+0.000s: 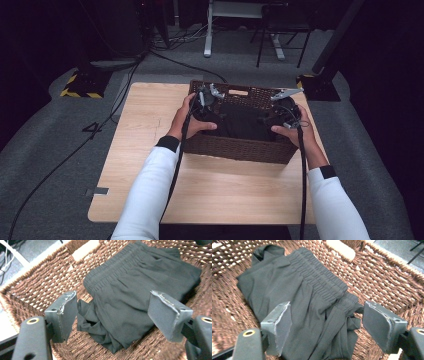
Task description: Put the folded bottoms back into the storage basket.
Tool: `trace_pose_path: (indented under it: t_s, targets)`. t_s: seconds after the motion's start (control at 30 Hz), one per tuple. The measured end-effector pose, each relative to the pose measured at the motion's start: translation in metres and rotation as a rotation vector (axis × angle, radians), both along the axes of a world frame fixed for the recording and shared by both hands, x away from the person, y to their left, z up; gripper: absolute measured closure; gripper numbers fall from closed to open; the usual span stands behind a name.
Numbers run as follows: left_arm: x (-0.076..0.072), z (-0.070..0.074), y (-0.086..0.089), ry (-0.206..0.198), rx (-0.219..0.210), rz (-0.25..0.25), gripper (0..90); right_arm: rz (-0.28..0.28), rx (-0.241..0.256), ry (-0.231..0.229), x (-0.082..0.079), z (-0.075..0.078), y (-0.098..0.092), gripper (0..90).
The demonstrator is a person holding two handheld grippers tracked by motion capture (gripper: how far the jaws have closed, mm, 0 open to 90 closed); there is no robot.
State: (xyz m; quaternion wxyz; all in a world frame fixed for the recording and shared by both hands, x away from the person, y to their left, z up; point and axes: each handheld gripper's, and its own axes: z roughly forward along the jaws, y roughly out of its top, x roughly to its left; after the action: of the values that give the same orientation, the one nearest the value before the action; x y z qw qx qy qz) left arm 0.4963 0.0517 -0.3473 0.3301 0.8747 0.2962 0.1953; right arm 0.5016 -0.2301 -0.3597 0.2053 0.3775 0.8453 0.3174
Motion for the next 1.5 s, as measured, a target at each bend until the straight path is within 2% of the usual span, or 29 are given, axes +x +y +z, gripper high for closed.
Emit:
trace_pose_path:
  t_s: [0.13,0.2,0.27,0.4,0.5,0.6,0.8,0.93,1.0,1.13,1.5]
  targets:
    - [-0.009,0.005,0.002,-0.026,-0.001,-0.011,23.6,0.001,0.004,-0.026,-0.006,0.003,-0.002,22.7]
    - [-0.011,0.006,0.003,-0.023,0.001,-0.009,24.2,0.006,0.009,-0.035,-0.008,0.003,-0.003,21.4]
    - [-0.017,0.007,0.004,-0.037,0.025,-0.001,24.2,0.020,0.027,-0.046,-0.013,0.005,-0.006,21.1]
    - [-0.023,0.007,0.009,-0.034,0.013,-0.008,22.2,0.020,0.024,-0.058,-0.018,0.005,-0.008,21.6]
    - [-0.031,0.007,0.014,-0.042,0.010,-0.031,21.2,0.008,0.012,-0.072,-0.022,0.006,-0.009,22.6]
    - [-0.038,0.008,0.018,-0.051,0.014,-0.037,20.2,0.014,0.032,-0.078,-0.027,0.007,-0.014,23.4]
    - [-0.051,0.010,0.027,-0.066,-0.017,-0.054,18.9,0.004,0.052,-0.097,-0.037,0.010,-0.020,23.7]
    - [-0.059,0.006,0.031,-0.080,-0.013,-0.070,18.6,0.000,0.039,-0.118,-0.044,0.009,-0.022,24.1]
    - [-0.063,0.004,0.033,-0.081,-0.013,-0.076,18.6,0.005,0.045,-0.136,-0.049,0.009,-0.023,24.3]
    - [-0.070,0.000,0.037,-0.104,0.003,-0.076,20.1,0.022,0.053,-0.145,-0.057,0.008,-0.026,24.4]
    - [-0.093,-0.008,0.055,-0.109,0.005,-0.087,20.0,0.041,0.053,-0.172,-0.083,0.000,-0.039,26.0]
